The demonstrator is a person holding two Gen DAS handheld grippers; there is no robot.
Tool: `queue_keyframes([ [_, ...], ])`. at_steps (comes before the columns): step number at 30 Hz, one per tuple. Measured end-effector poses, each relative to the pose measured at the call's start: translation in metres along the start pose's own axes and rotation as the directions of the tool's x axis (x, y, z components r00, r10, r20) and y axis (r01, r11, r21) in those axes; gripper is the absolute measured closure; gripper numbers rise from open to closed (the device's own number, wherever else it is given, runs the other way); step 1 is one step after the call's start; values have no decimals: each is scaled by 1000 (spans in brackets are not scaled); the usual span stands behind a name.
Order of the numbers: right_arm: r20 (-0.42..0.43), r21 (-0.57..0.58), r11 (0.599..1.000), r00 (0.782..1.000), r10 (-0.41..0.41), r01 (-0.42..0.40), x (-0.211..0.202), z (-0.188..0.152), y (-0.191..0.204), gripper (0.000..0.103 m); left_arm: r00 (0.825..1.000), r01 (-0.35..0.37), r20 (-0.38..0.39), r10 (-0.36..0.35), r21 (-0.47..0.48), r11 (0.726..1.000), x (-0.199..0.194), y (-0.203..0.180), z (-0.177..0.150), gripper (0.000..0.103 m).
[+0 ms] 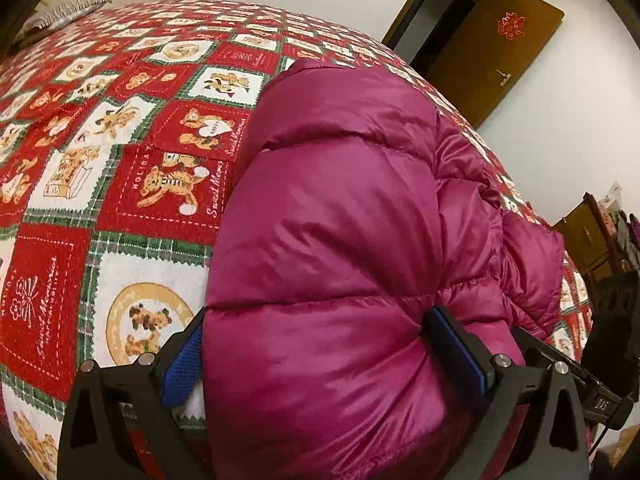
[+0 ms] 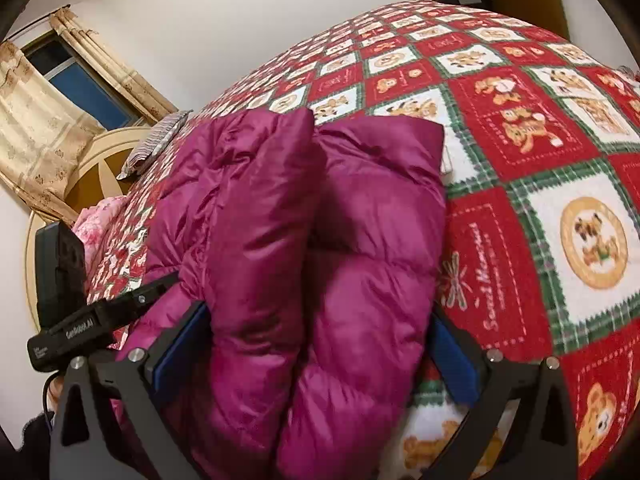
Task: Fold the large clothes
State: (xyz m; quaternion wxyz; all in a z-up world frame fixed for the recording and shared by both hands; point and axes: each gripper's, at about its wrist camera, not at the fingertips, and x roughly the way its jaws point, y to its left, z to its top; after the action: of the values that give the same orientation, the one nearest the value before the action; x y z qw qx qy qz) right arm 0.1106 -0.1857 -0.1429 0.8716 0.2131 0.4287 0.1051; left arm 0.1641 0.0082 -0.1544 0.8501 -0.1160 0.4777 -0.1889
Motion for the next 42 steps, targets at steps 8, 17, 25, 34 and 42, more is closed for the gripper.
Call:
queue_keyframes([
  [8, -27, -105, 991, 996, -87, 84, 17, 1, 17, 0, 999, -45, 0, 45, 35, 998, 5, -4, 0, 1],
  [17, -23, -105, 991, 996, -90, 87, 7, -11, 23, 22, 998, -66, 8, 65, 56, 996, 5, -6, -2, 1],
  [25, -13, -71, 993, 995, -97, 96, 11, -10, 24, 19, 998, -65, 4, 65, 49, 997, 6, -6, -2, 2],
  [34, -21, -101, 990, 995, -99, 96, 8, -13, 38, 43, 998, -55, 17, 53, 89, 995, 0, -14, -7, 14],
  [42, -15, -149, 980, 990, -138, 134, -7, -23, 55, 60, 997, -78, 30, 75, 130, 989, -24, -31, -22, 32],
])
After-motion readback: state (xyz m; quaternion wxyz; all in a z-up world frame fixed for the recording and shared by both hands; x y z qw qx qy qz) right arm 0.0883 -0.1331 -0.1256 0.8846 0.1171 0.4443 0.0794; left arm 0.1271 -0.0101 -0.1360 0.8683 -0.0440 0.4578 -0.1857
